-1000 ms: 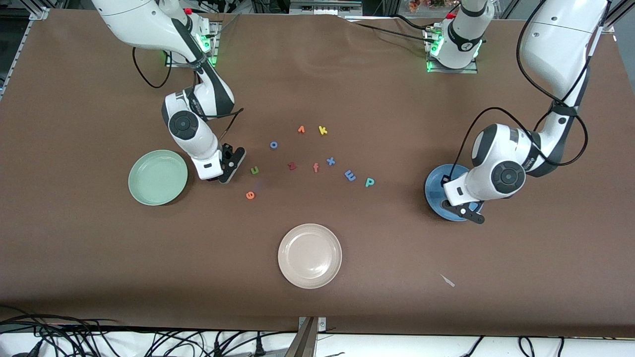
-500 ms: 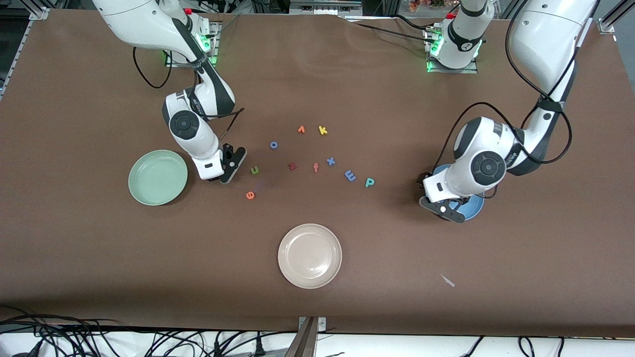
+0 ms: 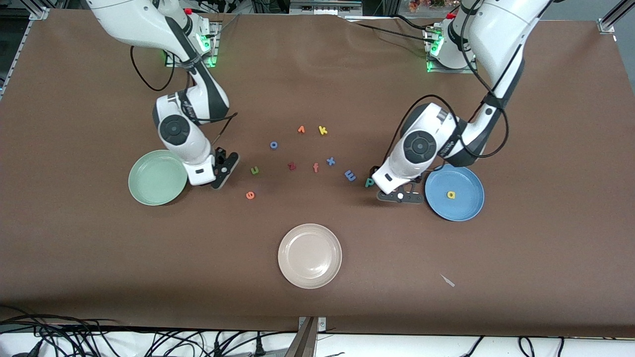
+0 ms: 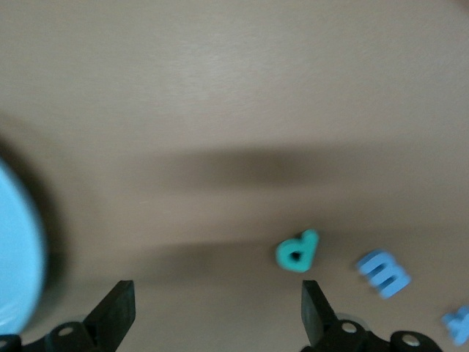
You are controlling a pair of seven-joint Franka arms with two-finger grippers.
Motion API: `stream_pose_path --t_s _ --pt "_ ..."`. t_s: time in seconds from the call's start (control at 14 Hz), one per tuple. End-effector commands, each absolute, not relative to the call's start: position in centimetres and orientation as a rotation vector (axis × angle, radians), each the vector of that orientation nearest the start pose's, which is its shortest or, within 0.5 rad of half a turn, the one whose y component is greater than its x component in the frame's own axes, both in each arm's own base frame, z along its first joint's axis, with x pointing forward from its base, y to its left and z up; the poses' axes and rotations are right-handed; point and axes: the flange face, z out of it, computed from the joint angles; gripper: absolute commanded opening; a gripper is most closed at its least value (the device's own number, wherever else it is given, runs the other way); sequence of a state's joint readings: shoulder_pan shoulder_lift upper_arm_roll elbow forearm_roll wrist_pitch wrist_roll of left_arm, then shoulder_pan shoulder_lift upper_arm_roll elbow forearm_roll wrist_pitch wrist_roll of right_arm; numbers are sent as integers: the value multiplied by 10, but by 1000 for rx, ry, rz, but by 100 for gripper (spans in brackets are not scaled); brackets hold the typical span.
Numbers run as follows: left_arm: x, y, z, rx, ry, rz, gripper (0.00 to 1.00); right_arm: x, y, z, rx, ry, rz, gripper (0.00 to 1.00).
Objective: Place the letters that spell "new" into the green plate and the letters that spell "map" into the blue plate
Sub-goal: 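Drop the w on the green plate while the left gripper grasps the teal d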
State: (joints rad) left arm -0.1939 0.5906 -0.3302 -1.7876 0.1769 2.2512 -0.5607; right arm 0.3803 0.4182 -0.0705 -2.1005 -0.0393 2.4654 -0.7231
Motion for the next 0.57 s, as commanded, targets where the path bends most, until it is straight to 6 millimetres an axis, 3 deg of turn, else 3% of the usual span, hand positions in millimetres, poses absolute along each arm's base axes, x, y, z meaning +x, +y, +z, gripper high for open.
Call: stream_pose_path --t_s 0.0,0.21,0.5 --pt "561 -338 203 -3149 5 121 100 570 139 242 -2730 -1640 183 0" --pt "562 -339 188 -3147 -1 150 98 579 98 246 -2779 -1569 221 0" --pt "561 -340 180 -3151 15 146 68 577 42 232 -2839 -1394 318 0"
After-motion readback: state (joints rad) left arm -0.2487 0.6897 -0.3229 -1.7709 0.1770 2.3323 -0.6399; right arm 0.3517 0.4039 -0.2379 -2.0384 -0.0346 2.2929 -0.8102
